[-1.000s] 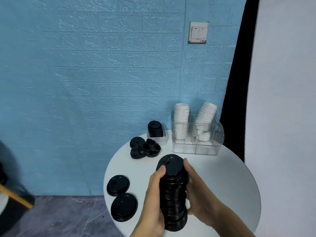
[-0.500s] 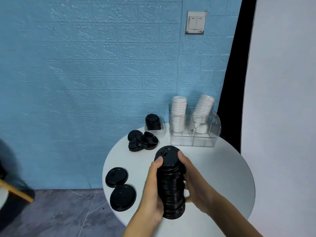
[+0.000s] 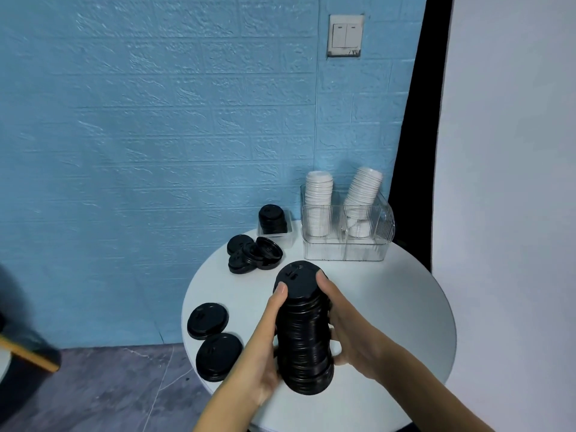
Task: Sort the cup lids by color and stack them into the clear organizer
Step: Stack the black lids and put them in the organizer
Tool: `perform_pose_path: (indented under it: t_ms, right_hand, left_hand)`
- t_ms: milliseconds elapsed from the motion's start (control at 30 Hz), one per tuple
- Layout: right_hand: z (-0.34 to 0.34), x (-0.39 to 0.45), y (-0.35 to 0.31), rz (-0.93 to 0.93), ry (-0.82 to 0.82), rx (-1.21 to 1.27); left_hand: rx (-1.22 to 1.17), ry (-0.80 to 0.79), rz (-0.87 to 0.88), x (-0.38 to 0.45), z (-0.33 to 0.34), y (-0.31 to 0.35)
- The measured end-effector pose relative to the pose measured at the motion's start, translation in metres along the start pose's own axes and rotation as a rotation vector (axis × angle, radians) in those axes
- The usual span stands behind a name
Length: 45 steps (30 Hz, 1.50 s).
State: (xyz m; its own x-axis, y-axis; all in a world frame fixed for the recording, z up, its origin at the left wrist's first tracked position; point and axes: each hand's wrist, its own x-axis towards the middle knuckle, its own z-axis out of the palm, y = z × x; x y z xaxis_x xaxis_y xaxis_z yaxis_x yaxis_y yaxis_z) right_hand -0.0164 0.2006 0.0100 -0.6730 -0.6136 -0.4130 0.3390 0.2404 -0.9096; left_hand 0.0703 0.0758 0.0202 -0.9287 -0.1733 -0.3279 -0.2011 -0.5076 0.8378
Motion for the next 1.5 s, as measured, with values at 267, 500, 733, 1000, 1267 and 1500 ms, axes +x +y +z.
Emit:
perform_pose_path:
  t_ms: [267, 500, 733, 1000, 1267, 1500]
  right_hand:
    - [-0.005, 0.007, 0.004, -0.02, 0.079, 0.029]
    - [-0.033, 0.029, -0.059, -0.112, 0.153, 0.036]
    - [-0.077, 0.061, -0.153, -0.235, 0.221, 0.163]
    - [-0.097, 0.123, -0.181, -0.286, 0.209, 0.286]
    - [-0.104, 0.166, -0.165, -0.341, 0.165, 0.499]
    - [-0.102, 0.198, -0.144, -0.33, 0.263, 0.618]
  left_hand:
    - [-0.039, -0.028, 0.062, 0.005, 0.011, -0.003]
    - [0.014, -0.062, 0.123, 0.056, 0.041, 0.045]
    - [0.033, -0.135, 0.162, 0.15, 0.088, 0.119]
    - [-0.054, -0.14, 0.116, 0.234, 0.097, 0.14]
    - [-0.162, -0.033, 0.2, 0.278, 0.104, 0.115]
    - [0.09, 0.124, 0.315, 0.292, 0.095, 0.097]
